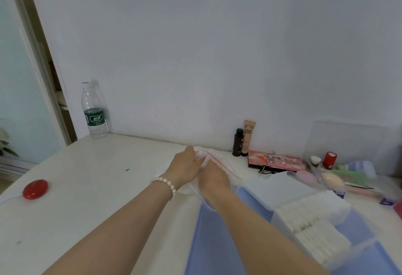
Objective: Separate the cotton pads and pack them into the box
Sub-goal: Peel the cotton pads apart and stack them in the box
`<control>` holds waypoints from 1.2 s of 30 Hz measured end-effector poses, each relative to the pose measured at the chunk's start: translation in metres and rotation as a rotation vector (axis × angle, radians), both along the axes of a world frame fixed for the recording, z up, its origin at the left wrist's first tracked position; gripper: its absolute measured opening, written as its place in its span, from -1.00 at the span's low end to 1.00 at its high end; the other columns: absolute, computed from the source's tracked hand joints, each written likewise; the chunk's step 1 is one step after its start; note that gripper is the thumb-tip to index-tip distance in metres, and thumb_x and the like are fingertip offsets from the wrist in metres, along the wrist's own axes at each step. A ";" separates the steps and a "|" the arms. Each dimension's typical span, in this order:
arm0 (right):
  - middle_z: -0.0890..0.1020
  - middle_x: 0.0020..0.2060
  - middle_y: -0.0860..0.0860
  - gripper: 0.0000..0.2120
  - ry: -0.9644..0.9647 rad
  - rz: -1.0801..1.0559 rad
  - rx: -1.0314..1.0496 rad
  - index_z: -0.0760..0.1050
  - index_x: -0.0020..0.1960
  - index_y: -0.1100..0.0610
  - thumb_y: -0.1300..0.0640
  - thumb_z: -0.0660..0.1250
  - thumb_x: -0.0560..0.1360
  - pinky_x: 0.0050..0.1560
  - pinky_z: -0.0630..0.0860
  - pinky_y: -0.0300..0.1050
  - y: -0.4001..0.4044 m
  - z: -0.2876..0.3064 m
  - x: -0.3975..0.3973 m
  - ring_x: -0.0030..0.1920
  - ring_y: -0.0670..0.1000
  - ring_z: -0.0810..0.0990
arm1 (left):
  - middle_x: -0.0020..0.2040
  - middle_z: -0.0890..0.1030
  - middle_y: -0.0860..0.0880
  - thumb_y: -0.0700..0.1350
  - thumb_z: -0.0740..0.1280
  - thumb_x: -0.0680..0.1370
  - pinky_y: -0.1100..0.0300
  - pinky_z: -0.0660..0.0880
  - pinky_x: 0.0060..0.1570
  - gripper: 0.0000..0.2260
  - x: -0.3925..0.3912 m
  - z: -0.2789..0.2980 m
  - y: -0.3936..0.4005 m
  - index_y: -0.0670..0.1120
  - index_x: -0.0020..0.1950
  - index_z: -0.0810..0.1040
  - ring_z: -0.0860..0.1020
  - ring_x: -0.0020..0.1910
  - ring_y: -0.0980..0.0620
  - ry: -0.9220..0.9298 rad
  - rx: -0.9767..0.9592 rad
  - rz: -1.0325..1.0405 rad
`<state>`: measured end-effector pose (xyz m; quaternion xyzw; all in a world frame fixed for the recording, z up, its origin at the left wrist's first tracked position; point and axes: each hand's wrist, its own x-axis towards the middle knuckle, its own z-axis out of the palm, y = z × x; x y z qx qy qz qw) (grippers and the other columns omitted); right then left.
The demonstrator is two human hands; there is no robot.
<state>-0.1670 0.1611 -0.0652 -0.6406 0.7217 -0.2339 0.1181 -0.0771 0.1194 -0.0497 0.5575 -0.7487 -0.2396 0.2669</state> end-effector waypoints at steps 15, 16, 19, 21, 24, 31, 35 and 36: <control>0.40 -0.40 -0.01 -0.75 -0.653 -0.203 0.050 0.34 -0.33 0.12 0.18 0.13 0.52 -0.50 0.32 -0.32 -0.013 -0.016 -0.003 -0.40 -0.07 0.36 | -0.26 0.41 0.02 0.00 0.18 0.59 0.20 0.26 -0.34 -0.75 0.008 0.003 -0.002 -0.03 -0.24 0.24 0.37 -0.26 0.02 -0.054 -0.026 -0.049; 0.44 -0.34 0.01 -0.80 -0.496 -0.162 0.029 0.39 -0.26 0.13 0.18 0.13 0.53 -0.45 0.33 -0.30 -0.011 -0.014 -0.001 -0.36 -0.05 0.41 | -0.26 0.42 0.01 0.01 0.17 0.59 0.15 0.28 -0.30 -0.76 0.009 0.004 0.000 -0.05 -0.22 0.25 0.39 -0.24 -0.02 -0.067 -0.041 -0.041; 0.50 -0.15 0.05 -0.82 0.064 0.043 0.000 0.42 0.11 0.17 0.16 0.12 0.58 -0.34 0.30 -0.23 -0.002 -0.004 -0.003 -0.02 0.06 0.57 | -0.28 0.41 0.02 0.01 0.19 0.58 0.11 0.26 -0.27 -0.78 0.008 0.006 0.004 -0.10 -0.14 0.28 0.40 -0.20 -0.08 -0.088 -0.094 -0.011; 0.40 -0.22 0.02 -0.77 0.303 0.133 -0.020 0.35 0.21 0.21 0.20 0.14 0.57 -0.43 0.20 -0.22 0.004 -0.001 -0.009 0.04 0.09 0.55 | -0.28 0.41 0.01 -0.02 0.19 0.58 0.11 0.22 -0.28 -0.80 0.004 0.007 0.009 -0.11 -0.14 0.26 0.39 -0.20 -0.08 -0.117 -0.150 -0.027; 0.42 -0.18 0.08 -0.65 0.431 0.193 0.005 0.24 0.32 0.22 0.25 0.12 0.55 -0.36 0.27 -0.13 0.013 -0.003 -0.016 -0.14 0.09 0.48 | -0.26 0.42 -0.02 -0.06 0.14 0.61 0.10 0.22 -0.28 -0.81 -0.001 0.005 0.017 -0.11 -0.15 0.26 0.38 -0.22 -0.09 -0.094 -0.224 -0.067; 0.57 0.05 0.16 -0.69 0.077 0.210 0.292 0.38 0.26 0.23 0.20 0.17 0.53 -0.09 0.45 -0.06 0.014 -0.009 -0.020 -0.06 0.08 0.51 | -0.34 0.40 -0.01 -0.08 0.16 0.61 0.11 0.22 -0.30 -0.79 -0.002 -0.005 0.032 -0.11 -0.19 0.27 0.38 -0.26 -0.10 -0.066 -0.160 -0.157; 0.56 -0.05 0.14 -0.73 -0.143 0.150 0.285 0.44 0.21 0.27 0.28 0.06 0.59 -0.16 0.32 -0.19 0.009 0.004 -0.009 0.01 0.06 0.47 | -0.30 0.41 -0.02 -0.10 0.21 0.57 0.12 0.23 -0.27 -0.80 0.001 -0.001 0.038 -0.11 -0.19 0.26 0.38 -0.23 -0.08 -0.105 -0.088 -0.109; 0.54 -0.13 0.12 -0.74 -0.134 0.146 0.281 0.45 0.15 0.26 0.26 0.03 0.60 -0.16 0.29 -0.20 0.008 0.005 -0.008 0.01 0.07 0.48 | -0.26 0.43 -0.04 -0.08 0.20 0.58 0.12 0.24 -0.26 -0.81 0.001 0.001 0.039 -0.13 -0.16 0.28 0.38 -0.21 -0.07 -0.109 -0.079 -0.101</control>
